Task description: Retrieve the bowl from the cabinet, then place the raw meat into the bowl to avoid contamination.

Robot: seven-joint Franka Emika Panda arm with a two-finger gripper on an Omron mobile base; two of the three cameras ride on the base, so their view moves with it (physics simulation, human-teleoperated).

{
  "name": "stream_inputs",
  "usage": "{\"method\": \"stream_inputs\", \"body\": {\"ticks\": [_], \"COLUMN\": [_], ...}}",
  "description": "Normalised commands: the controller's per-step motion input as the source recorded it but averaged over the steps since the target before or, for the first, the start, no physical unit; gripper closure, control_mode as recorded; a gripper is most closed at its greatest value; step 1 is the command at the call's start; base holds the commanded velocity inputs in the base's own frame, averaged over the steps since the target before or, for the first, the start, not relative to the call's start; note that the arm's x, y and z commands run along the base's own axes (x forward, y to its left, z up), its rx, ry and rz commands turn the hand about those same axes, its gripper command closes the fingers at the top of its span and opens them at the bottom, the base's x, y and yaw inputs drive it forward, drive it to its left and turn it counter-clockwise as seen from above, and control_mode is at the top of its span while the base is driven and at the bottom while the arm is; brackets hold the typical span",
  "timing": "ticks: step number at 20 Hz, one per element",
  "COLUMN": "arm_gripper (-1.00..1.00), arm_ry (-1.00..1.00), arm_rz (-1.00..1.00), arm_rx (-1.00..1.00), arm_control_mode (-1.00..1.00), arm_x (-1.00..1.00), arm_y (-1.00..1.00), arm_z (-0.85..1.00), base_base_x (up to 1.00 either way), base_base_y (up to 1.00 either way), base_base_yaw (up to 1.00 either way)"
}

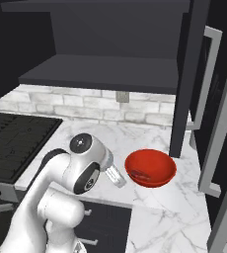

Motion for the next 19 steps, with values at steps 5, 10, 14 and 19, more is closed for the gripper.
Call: {"method": "stream_inputs", "body": {"ticks": [5,10,14,19], "arm_gripper": [-1.00,-1.00,-1.00,-1.00], "arm_ry": [0.04,0.03,0.04,0.08], "arm_rz": [0.15,0.14,0.09,0.05], "arm_rx": [0.00,-0.02,-0.01,-0.01], "arm_control_mode": [-1.00,-1.00,-1.00,-1.00], "arm_x": [-0.31,-0.23,-0.13,-0.06], "arm_y": [0.80,0.75,0.64,0.56], "arm_z": [0.21,0.13,-0.03,-0.18], "base_base_x": [0.00,0.00,0.00,0.00], "base_base_y": [0.00,0.00,0.00,0.00], "base_base_yaw": [0.00,0.00,0.00,0.00]}}
